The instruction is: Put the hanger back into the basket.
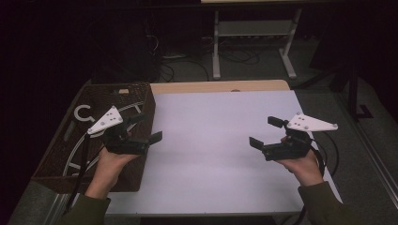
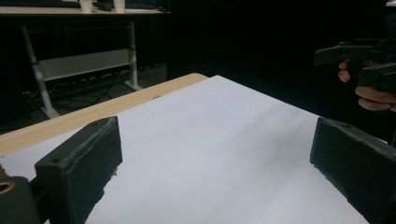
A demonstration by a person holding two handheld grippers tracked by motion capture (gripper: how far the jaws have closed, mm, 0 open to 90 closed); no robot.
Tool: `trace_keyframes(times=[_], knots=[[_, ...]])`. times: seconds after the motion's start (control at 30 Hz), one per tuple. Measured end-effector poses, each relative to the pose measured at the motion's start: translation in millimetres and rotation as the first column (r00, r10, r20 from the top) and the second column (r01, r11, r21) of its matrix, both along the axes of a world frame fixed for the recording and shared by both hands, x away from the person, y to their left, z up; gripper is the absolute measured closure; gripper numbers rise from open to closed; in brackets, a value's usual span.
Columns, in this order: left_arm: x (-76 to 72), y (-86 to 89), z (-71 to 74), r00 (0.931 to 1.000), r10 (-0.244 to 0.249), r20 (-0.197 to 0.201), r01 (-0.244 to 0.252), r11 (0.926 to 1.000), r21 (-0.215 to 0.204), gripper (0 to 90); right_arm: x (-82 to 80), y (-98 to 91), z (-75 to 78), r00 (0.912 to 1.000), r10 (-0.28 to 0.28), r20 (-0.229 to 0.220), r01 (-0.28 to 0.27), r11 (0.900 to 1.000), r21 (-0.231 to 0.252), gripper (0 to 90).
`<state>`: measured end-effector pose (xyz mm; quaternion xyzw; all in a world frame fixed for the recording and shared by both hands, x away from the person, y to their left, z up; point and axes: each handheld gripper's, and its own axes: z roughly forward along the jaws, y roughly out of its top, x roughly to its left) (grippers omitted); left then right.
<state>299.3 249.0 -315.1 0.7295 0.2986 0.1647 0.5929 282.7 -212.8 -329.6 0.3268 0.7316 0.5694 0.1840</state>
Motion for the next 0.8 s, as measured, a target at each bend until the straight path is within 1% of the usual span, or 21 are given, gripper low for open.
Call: trace_keyframes(times=[0.1, 0.13, 0.27, 0.4, 0.43, 0.47, 0.5, 0.57, 0.6, 0.77, 0.8], knots=[[-1.0, -2.1, -1.6, 1.0, -0.007, 0.001, 0.007, 1.0, -0.003, 1.8, 0.2, -0.4, 0.4, 1.0, 0.001, 0.009, -0.001, 1.0, 0.005, 0.4], [-1.8, -3.6, -3.2, 1.0, -0.007, 0.002, 0.007, 0.9999, 0.007, 1.8, -0.1, -0.6, 0.4, 1.0, -0.002, 0.008, 0.002, 0.9999, 0.012, 0.4], [-2.1, -5.4, -6.0, 1.0, -0.008, -0.005, 0.008, 1.0, 0.005, 1.8, -0.1, -0.9, 0.2, 1.0, -0.001, 0.009, 0.001, 0.9999, 0.013, 0.4], [-2.4, -7.6, -9.1, 0.9999, -0.014, -0.01, 0.014, 0.9998, 0.015, 1.7, -0.1, -0.9, 0.0, 0.9999, -0.001, 0.014, 0.001, 0.9999, 0.01, 0.4], [-2.2, -6.6, -10.6, 0.9997, -0.023, -0.004, 0.023, 0.9997, 0.007, 1.8, -0.4, -1.0, 0.0, 1.0, -0.001, 0.007, 0.001, 1.0, 0.008, 0.4], [-1.3, -4.2, -12.9, 0.9996, -0.024, -0.017, 0.024, 0.9997, -0.008, 1.8, -0.2, -1.1, -0.3, 0.9999, -0.001, 0.011, 0.001, 1.0, 0.007, 0.4], [-1.1, -3.3, -13.2, 0.9995, -0.025, -0.018, 0.024, 0.9996, -0.016, 1.8, -0.2, -0.9, -0.5, 0.9999, -0.001, 0.012, 0.001, 1.0, 0.009, 0.4], [-1.7, -2.4, -12.5, 0.9996, -0.025, -0.013, 0.025, 0.9996, -0.016, 1.8, -0.1, -0.9, -0.8, 0.9999, 0.001, 0.011, -0.001, 1.0, 0.009, 0.4], [-2.3, -1.4, -11.3, 0.9998, -0.021, -0.003, 0.021, 0.9997, -0.014, 1.8, 0.0, -0.8, -0.9, 1.0, 0.003, 0.009, -0.003, 1.0, 0.007, 0.4], [-2.6, 1.2, -11.8, 0.9999, -0.016, -0.002, 0.016, 0.9998, -0.016, 1.8, -0.6, 0.2, -1.5, 1.0, 0.005, 0.004, -0.005, 1.0, 0.006, 0.4], [-2.6, 1.2, -11.8, 0.9999, -0.016, -0.002, 0.016, 0.9998, -0.016, 1.8, -0.4, 0.2, -1.9, 0.9999, 0.007, 0.009, -0.007, 1.0, 0.002, 0.4]])
